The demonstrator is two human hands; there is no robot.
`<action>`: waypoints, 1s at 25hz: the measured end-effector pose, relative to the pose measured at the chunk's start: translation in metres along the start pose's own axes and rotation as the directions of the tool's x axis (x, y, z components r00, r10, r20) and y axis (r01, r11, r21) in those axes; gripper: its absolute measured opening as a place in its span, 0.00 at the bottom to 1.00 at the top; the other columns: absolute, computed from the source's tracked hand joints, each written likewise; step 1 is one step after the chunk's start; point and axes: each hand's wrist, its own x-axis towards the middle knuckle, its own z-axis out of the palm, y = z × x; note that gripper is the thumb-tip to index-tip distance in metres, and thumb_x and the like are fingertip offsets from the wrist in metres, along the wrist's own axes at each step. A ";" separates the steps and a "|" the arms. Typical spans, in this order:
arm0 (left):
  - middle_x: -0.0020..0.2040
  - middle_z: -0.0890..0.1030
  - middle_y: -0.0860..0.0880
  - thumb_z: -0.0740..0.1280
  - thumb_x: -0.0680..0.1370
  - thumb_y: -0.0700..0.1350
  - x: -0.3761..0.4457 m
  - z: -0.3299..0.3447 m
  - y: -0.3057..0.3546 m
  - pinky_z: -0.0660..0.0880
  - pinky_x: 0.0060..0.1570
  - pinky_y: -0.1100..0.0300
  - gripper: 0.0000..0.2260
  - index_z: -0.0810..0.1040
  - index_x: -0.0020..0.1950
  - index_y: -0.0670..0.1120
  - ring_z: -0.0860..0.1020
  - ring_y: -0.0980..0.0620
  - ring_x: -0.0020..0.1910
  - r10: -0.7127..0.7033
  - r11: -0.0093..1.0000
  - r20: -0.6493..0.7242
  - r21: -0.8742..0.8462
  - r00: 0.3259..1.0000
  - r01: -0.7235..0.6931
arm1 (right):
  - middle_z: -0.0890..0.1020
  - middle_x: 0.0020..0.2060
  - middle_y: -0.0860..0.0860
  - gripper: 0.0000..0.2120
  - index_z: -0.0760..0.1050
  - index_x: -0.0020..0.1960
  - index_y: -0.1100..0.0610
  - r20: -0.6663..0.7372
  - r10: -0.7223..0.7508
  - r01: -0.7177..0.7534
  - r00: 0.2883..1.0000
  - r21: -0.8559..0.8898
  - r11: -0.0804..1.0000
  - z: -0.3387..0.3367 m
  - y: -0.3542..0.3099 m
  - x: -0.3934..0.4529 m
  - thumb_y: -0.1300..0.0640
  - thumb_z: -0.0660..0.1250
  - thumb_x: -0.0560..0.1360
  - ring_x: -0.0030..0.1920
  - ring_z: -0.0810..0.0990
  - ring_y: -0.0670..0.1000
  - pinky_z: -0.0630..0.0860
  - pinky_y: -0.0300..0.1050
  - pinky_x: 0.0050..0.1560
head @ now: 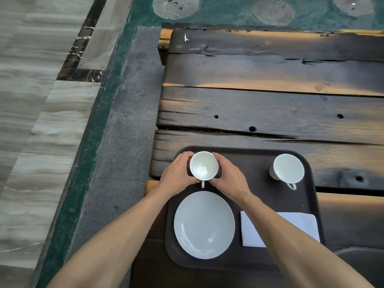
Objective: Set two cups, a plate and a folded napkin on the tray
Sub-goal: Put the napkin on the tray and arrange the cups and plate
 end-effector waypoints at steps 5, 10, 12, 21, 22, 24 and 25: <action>0.61 0.74 0.60 0.79 0.64 0.57 0.001 0.004 0.003 0.71 0.45 0.58 0.31 0.65 0.60 0.63 0.73 0.59 0.53 0.008 1.000 0.005 -0.009 1.000 -0.007 | 0.76 0.62 0.34 0.35 0.61 0.66 0.34 0.003 0.003 -0.003 1.000 0.007 1.000 -0.003 0.004 -0.001 0.49 0.73 0.65 0.60 0.75 0.42 0.76 0.47 0.55; 0.61 0.75 0.61 0.78 0.64 0.58 0.001 0.004 0.003 0.74 0.46 0.55 0.30 0.65 0.59 0.63 0.74 0.57 0.53 0.010 1.000 0.010 -0.001 1.000 -0.010 | 0.75 0.59 0.32 0.34 0.61 0.66 0.33 0.006 -0.012 0.012 1.000 0.032 0.999 -0.001 0.003 -0.002 0.49 0.72 0.65 0.55 0.73 0.37 0.76 0.45 0.51; 0.61 0.75 0.61 0.78 0.64 0.58 0.002 0.005 0.003 0.75 0.46 0.55 0.31 0.65 0.60 0.63 0.75 0.57 0.53 0.013 1.000 0.011 0.008 1.000 -0.013 | 0.75 0.58 0.32 0.33 0.62 0.65 0.34 0.009 -0.009 0.009 1.000 0.044 0.999 -0.001 0.003 -0.002 0.48 0.73 0.65 0.54 0.74 0.39 0.77 0.45 0.50; 0.57 0.72 0.64 0.78 0.63 0.59 0.005 0.010 -0.001 0.75 0.45 0.55 0.31 0.64 0.59 0.64 0.74 0.58 0.52 0.018 1.000 -0.001 0.003 1.000 -0.018 | 0.75 0.56 0.30 0.33 0.62 0.64 0.33 0.008 0.031 -0.031 0.999 0.055 0.998 0.001 0.004 -0.001 0.45 0.74 0.64 0.50 0.74 0.38 0.73 0.41 0.47; 0.58 0.73 0.63 0.78 0.64 0.59 0.004 0.010 -0.001 0.76 0.45 0.54 0.31 0.64 0.59 0.64 0.74 0.58 0.52 0.018 1.000 -0.004 0.004 1.000 -0.018 | 0.75 0.56 0.31 0.33 0.62 0.63 0.33 0.007 0.034 -0.034 0.999 0.048 0.998 0.001 0.004 0.000 0.44 0.74 0.64 0.50 0.74 0.38 0.72 0.41 0.46; 0.59 0.74 0.62 0.78 0.64 0.59 0.004 0.010 -0.001 0.76 0.46 0.54 0.31 0.64 0.60 0.64 0.74 0.57 0.52 0.021 1.000 -0.002 0.006 1.000 -0.021 | 0.76 0.56 0.32 0.32 0.62 0.62 0.33 0.005 0.050 -0.051 0.999 0.037 0.998 0.002 0.003 -0.001 0.44 0.74 0.64 0.49 0.74 0.39 0.72 0.41 0.45; 0.60 0.74 0.62 0.78 0.64 0.58 0.004 0.010 -0.001 0.76 0.46 0.53 0.31 0.64 0.60 0.64 0.74 0.57 0.52 0.021 1.000 0.000 0.007 1.000 -0.021 | 0.76 0.56 0.32 0.32 0.62 0.62 0.33 0.005 0.061 -0.061 0.998 0.037 0.997 0.002 0.003 -0.001 0.43 0.74 0.63 0.48 0.74 0.39 0.72 0.41 0.45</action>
